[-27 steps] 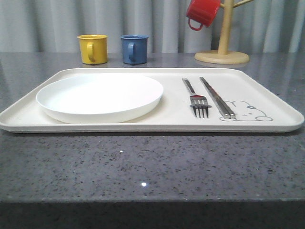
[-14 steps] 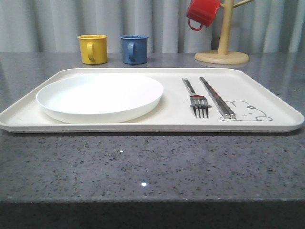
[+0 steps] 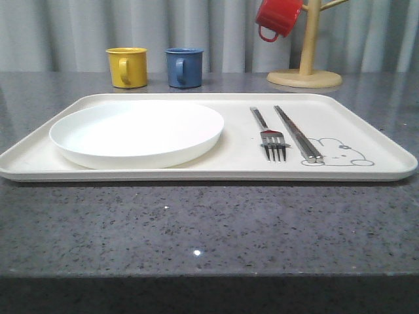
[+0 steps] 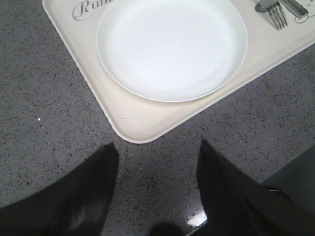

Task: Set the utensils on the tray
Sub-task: 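Move the right gripper back and grasp the steel spoon, then place the spoon on the tray beside the chopsticks and release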

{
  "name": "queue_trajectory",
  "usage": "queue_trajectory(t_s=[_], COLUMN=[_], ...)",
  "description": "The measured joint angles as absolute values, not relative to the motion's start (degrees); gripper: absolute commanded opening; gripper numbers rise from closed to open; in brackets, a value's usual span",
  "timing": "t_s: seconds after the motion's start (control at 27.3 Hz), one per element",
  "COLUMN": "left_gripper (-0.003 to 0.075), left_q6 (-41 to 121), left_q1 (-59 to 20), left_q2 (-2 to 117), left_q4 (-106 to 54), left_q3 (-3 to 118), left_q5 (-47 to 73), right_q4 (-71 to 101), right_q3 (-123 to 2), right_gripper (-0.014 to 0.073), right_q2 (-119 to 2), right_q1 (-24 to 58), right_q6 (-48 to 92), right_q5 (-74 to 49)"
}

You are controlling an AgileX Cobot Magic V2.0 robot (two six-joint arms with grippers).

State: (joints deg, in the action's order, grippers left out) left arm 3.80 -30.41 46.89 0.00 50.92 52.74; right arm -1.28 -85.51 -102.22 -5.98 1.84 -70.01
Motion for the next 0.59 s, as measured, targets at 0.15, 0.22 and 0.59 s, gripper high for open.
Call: queue_trajectory(t_s=[0.15, 0.22, 0.59], left_gripper=[0.0368, 0.0368, 0.0368], left_q6=[3.8, 3.8, 3.8], left_q1=[-30.4, -30.4, -30.4], left_q2=[46.9, 46.9, 46.9], left_q4=[0.0, 0.0, 0.0], left_q3=[50.9, 50.9, 50.9], left_q5=[52.7, 52.7, 52.7], right_q4=[0.8, 1.7, 7.1], right_q3=[-85.7, -85.9, -85.9], right_gripper=[-0.0039, -0.0039, -0.0038], right_q2=[-98.8, -97.7, -96.9], right_q1=[-1.7, 0.7, 9.2], right_q6=[2.6, 2.8, -0.5], right_q5=[-70.0, -70.0, -70.3])
